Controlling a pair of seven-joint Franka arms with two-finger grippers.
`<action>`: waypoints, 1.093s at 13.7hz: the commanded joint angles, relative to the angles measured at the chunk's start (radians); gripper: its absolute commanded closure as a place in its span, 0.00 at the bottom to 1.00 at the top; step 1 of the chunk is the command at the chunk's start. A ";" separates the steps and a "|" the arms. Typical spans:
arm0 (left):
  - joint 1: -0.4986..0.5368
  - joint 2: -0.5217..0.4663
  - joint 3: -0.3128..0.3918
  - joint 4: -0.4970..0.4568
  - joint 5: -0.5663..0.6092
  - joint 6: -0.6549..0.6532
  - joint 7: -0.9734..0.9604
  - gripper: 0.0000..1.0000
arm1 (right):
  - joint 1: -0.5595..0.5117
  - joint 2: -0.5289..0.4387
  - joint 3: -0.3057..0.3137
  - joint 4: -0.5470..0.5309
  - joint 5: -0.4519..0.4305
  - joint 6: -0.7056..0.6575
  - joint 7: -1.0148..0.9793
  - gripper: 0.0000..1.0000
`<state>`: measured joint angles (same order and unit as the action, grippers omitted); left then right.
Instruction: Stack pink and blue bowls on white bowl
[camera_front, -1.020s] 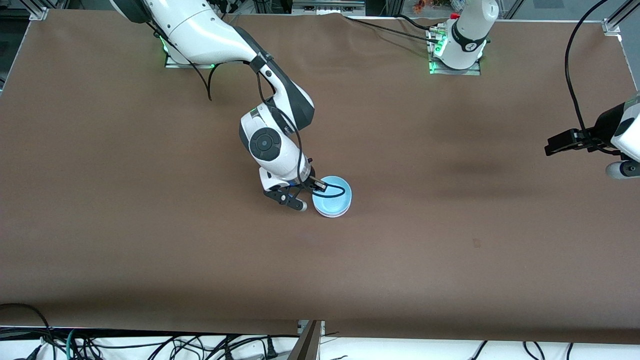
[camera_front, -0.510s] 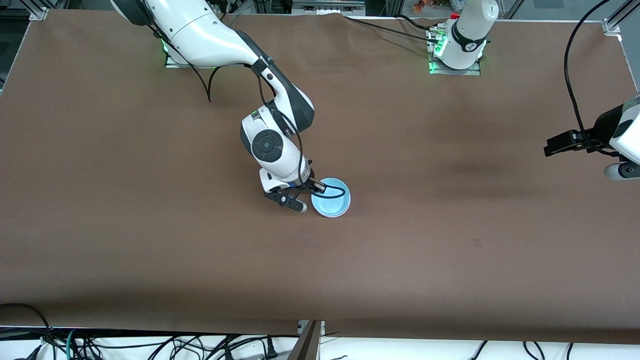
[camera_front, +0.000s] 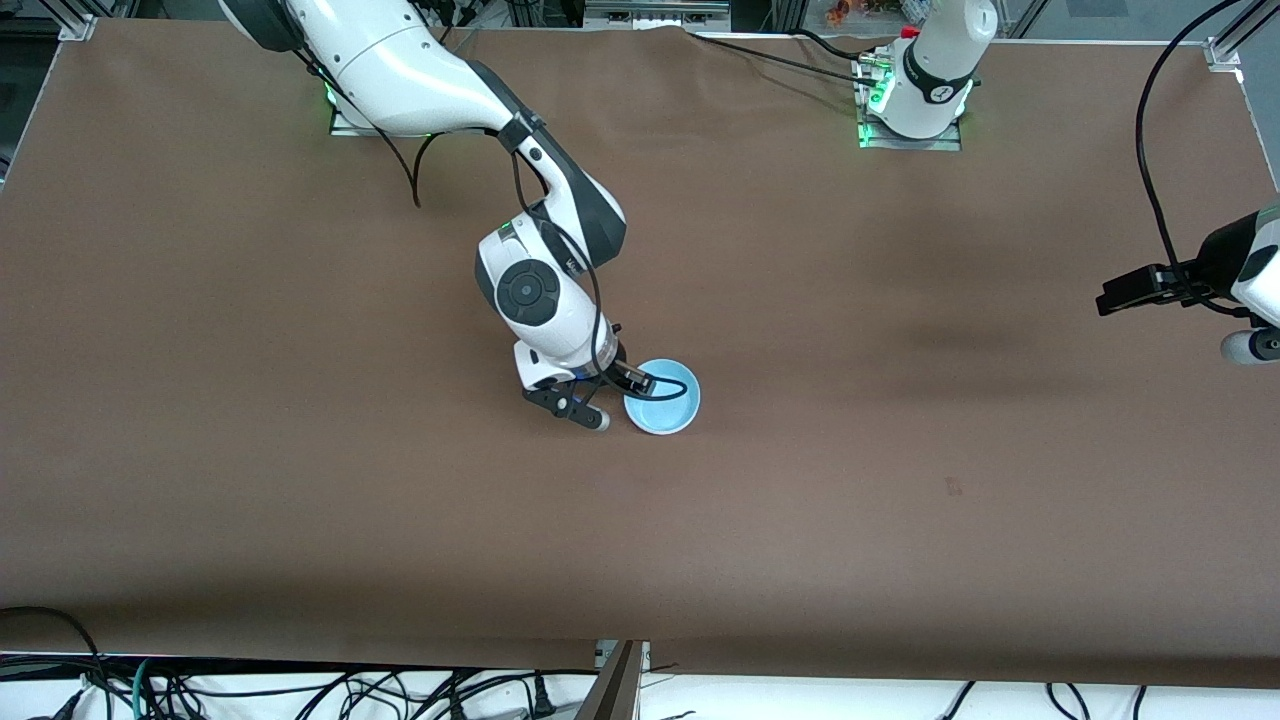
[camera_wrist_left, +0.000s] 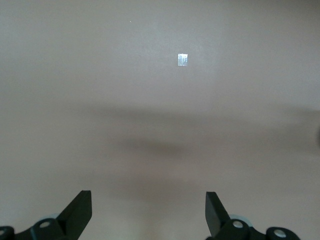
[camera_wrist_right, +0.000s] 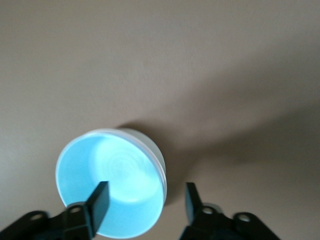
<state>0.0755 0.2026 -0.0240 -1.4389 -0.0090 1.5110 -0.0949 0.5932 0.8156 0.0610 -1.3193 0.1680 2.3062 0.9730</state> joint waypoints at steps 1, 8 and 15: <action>0.000 0.011 -0.001 0.028 -0.006 -0.012 0.014 0.00 | -0.021 -0.073 -0.039 -0.009 -0.063 -0.031 -0.028 0.00; -0.005 0.011 -0.002 0.028 0.001 -0.014 0.018 0.00 | -0.070 -0.352 -0.167 -0.032 -0.048 -0.512 -0.422 0.00; -0.002 0.011 -0.004 0.028 0.000 -0.014 0.018 0.00 | -0.208 -0.628 -0.219 -0.144 -0.048 -0.783 -0.779 0.00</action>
<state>0.0729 0.2043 -0.0280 -1.4355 -0.0090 1.5111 -0.0948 0.3844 0.2495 -0.1380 -1.4084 0.1129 1.5568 0.2503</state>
